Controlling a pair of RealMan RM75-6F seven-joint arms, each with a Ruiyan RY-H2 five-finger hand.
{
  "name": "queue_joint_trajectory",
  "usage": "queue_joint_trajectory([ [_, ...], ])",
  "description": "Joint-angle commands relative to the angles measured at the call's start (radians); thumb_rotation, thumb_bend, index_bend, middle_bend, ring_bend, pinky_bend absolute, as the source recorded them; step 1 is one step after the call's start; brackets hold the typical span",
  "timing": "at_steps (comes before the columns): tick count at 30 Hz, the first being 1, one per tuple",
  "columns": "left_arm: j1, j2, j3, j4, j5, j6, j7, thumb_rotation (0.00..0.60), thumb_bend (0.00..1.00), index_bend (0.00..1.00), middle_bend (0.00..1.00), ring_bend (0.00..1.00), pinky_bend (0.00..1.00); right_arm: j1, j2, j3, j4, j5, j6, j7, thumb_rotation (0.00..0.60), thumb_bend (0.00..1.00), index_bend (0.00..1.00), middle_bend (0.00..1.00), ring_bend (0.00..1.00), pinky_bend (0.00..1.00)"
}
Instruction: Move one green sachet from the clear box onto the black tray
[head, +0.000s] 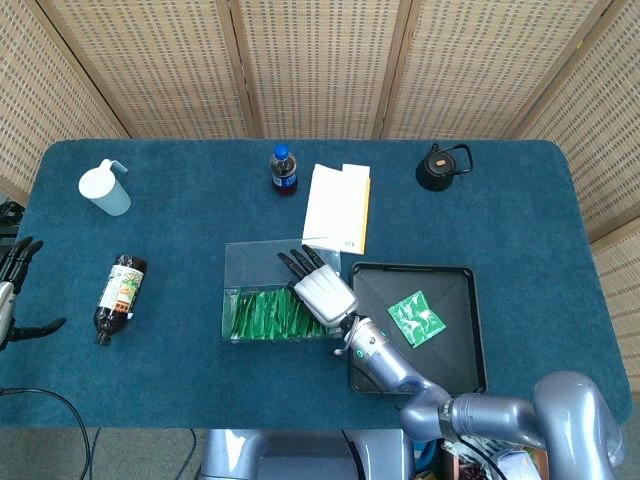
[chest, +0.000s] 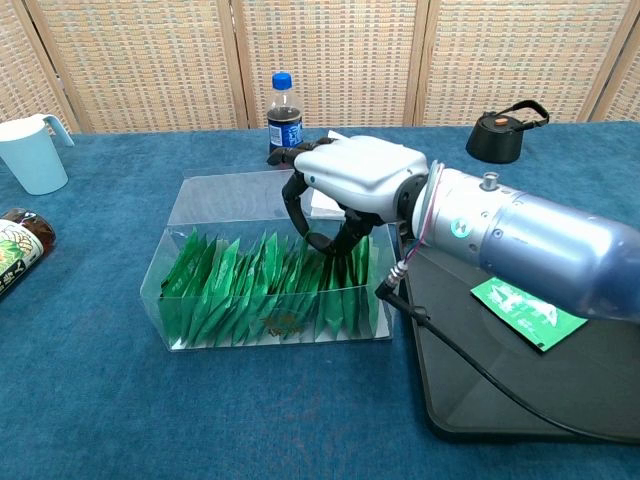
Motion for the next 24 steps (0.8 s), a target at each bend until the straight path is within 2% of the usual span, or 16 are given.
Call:
queue_joint_trajectory([
  [1, 0.000, 0.001, 0.000, 0.000, 0.002, 0.001, -0.001, 0.600, 0.10, 0.00, 0.00, 0.00, 0.00, -0.011, 0.025, 0.004, -0.035, -0.009, 0.015, 0.005, 0.600, 0.62, 0.66, 0.12, 0.00, 0.05],
  [13, 0.003, 0.005, 0.004, -0.003, 0.015, 0.007, -0.009, 0.600, 0.10, 0.00, 0.00, 0.00, 0.00, -0.040, 0.127, 0.019, -0.199, -0.067, 0.080, -0.008, 0.600, 0.62, 0.66, 0.12, 0.00, 0.05],
  [18, 0.003, 0.007, 0.007, -0.005, 0.024, 0.009, -0.014, 0.600, 0.10, 0.00, 0.00, 0.00, 0.00, -0.080, 0.262, 0.054, -0.359, -0.104, 0.156, -0.033, 0.600, 0.62, 0.66, 0.12, 0.00, 0.05],
  [24, 0.006, 0.008, 0.010, -0.011, 0.032, 0.017, -0.011, 0.600, 0.10, 0.00, 0.00, 0.00, 0.00, -0.135, 0.388, 0.058, -0.453, -0.117, 0.203, -0.028, 0.600, 0.62, 0.66, 0.12, 0.00, 0.05],
])
